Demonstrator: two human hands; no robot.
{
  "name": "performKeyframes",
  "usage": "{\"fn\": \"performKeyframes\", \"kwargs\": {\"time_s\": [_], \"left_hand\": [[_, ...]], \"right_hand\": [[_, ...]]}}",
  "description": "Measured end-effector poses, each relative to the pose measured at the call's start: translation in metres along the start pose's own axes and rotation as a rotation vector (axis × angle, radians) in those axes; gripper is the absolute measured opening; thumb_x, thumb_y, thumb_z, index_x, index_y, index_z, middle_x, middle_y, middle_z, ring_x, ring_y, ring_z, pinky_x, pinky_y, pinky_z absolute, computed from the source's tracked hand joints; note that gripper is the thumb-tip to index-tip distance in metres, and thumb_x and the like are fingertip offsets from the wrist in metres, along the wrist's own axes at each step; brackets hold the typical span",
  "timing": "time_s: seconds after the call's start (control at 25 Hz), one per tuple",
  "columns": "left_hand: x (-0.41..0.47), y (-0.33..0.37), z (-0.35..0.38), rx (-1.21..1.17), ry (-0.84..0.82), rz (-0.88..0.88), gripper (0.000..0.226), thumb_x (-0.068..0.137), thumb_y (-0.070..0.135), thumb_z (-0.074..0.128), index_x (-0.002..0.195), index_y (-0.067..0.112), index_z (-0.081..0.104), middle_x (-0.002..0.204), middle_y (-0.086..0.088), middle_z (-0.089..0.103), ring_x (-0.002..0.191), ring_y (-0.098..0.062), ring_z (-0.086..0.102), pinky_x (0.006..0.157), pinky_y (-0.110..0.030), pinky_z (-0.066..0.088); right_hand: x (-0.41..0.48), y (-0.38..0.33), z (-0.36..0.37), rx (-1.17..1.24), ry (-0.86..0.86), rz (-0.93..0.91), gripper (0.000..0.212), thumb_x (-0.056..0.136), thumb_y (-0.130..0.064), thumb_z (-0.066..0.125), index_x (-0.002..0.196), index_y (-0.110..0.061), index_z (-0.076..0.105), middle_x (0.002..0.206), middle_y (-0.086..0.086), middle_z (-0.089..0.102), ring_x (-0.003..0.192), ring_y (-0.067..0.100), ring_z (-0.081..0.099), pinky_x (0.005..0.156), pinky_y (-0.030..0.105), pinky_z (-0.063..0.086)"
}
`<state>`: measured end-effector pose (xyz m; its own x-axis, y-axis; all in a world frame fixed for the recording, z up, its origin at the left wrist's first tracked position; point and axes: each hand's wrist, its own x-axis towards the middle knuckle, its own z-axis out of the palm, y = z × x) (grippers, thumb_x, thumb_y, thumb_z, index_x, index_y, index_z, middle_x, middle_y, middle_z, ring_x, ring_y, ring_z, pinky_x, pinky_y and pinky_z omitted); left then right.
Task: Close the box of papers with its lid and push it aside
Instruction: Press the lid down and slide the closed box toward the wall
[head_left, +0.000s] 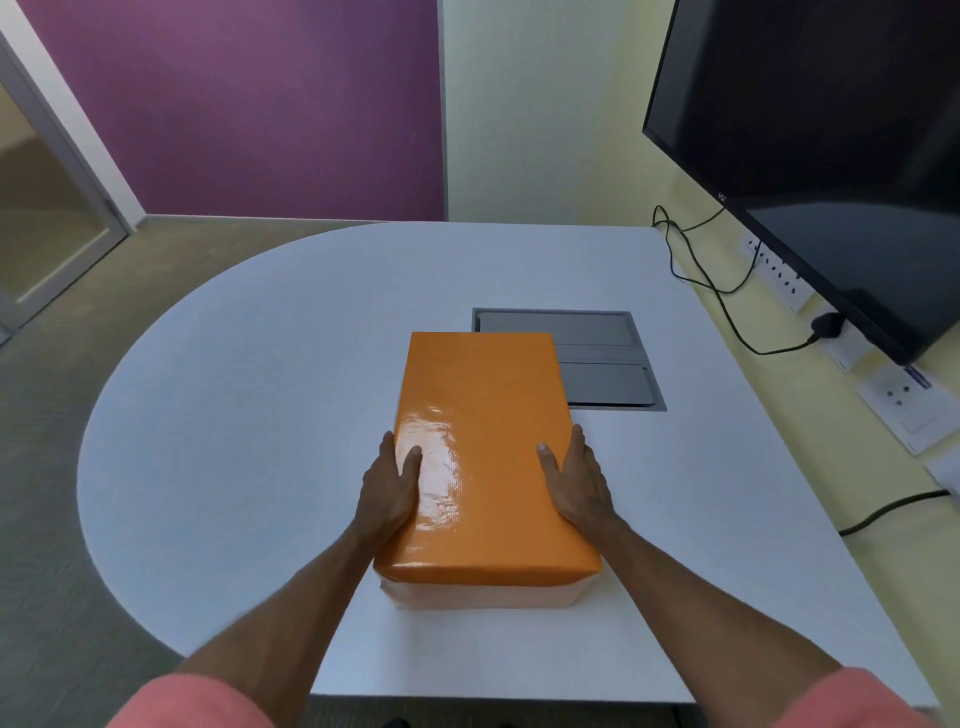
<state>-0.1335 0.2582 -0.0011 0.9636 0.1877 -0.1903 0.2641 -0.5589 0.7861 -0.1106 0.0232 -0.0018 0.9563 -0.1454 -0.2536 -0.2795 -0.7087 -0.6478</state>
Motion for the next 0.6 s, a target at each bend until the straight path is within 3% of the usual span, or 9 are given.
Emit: {"fn": "performKeyframes", "kwargs": {"time_s": [0.12,0.36,0.52,0.6], "left_hand": [[0.002,-0.006,0.006,0.027,0.021,-0.003,0.061,0.098,0.046,0.034,0.149,0.015,0.022,0.149,-0.011,0.043,0.127,-0.035,0.051,0.105,-0.049,0.04],[0.009,-0.022,0.013,-0.001,0.046,0.024,0.064,0.093,0.058,0.031,0.145,0.022,0.027,0.141,-0.008,0.052,0.119,-0.033,0.059,0.099,-0.054,0.048],[0.012,-0.021,0.015,-0.021,0.046,0.033,0.058,0.095,0.052,0.034,0.144,0.02,0.027,0.142,-0.009,0.051,0.119,-0.033,0.059,0.1,-0.052,0.048],[0.015,-0.023,0.014,-0.032,0.029,0.015,0.06,0.096,0.049,0.037,0.145,0.016,0.026,0.145,-0.011,0.046,0.124,-0.034,0.054,0.103,-0.05,0.044]], "right_hand": [[-0.001,0.004,0.005,-0.025,0.03,-0.029,0.074,0.096,-0.051,0.034,0.151,-0.011,0.003,0.154,0.016,0.029,0.135,0.035,0.039,0.106,0.048,0.037],[0.0,0.007,0.014,-0.066,0.087,-0.047,0.072,0.097,-0.048,0.035,0.151,-0.01,0.006,0.152,0.016,0.032,0.132,0.035,0.043,0.103,0.046,0.04],[0.001,0.006,0.015,-0.117,0.092,-0.015,0.071,0.096,-0.049,0.035,0.15,-0.01,0.01,0.151,0.015,0.034,0.13,0.034,0.045,0.101,0.046,0.043],[-0.001,0.005,0.016,-0.203,0.18,-0.059,0.069,0.095,-0.047,0.038,0.148,-0.009,0.017,0.15,0.014,0.036,0.133,0.032,0.043,0.105,0.046,0.039]]}}
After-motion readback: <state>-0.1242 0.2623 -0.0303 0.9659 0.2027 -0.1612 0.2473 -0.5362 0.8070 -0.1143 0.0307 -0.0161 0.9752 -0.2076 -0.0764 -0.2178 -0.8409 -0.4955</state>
